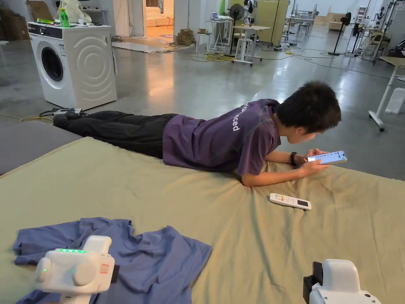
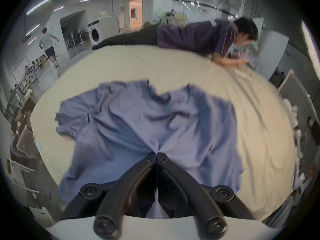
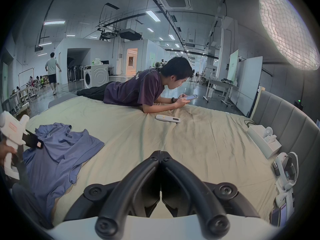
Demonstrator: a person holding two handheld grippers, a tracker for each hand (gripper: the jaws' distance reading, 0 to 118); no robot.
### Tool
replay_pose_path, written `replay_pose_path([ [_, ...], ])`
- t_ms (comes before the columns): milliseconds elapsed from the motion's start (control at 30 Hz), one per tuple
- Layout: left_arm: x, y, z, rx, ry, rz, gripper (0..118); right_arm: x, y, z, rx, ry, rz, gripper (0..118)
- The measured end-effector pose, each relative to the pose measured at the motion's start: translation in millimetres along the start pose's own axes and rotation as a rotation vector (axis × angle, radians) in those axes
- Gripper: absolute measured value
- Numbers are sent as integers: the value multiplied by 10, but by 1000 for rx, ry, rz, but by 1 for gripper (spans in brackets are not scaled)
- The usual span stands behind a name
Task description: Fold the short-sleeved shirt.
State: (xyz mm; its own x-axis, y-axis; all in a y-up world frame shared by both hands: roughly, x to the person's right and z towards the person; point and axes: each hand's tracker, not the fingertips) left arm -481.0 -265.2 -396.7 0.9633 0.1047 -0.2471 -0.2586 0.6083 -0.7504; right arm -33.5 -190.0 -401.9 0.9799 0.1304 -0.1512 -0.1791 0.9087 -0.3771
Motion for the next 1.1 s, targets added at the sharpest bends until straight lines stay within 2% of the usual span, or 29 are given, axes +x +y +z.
replay_pose_path([
  [100,13,41,11,92,-31,2,2,79,52,52,23,-14,-18,0],
  [133,43,287,400,98,-39,-6,2,111,72,70,28,-15,-25,0],
  [233,163,322,352,179,-88,-13,2,232,131,122,50,-32,-49,0],
  [267,286,587,964,213,-100,-11,2,274,154,146,58,-41,-55,0],
  [500,1198,1066,1510,350,-228,-122,2,679,316,371,117,-111,-97,0],
  [600,1471,1233,1579,387,-286,-169,2,885,354,503,141,-148,-115,0],
  [833,2551,1518,1785,427,-444,-299,2,1394,347,826,180,-239,-150,0],
  [1100,3757,1331,1575,363,-642,-444,1,1910,230,1156,195,-333,-196,0],
])
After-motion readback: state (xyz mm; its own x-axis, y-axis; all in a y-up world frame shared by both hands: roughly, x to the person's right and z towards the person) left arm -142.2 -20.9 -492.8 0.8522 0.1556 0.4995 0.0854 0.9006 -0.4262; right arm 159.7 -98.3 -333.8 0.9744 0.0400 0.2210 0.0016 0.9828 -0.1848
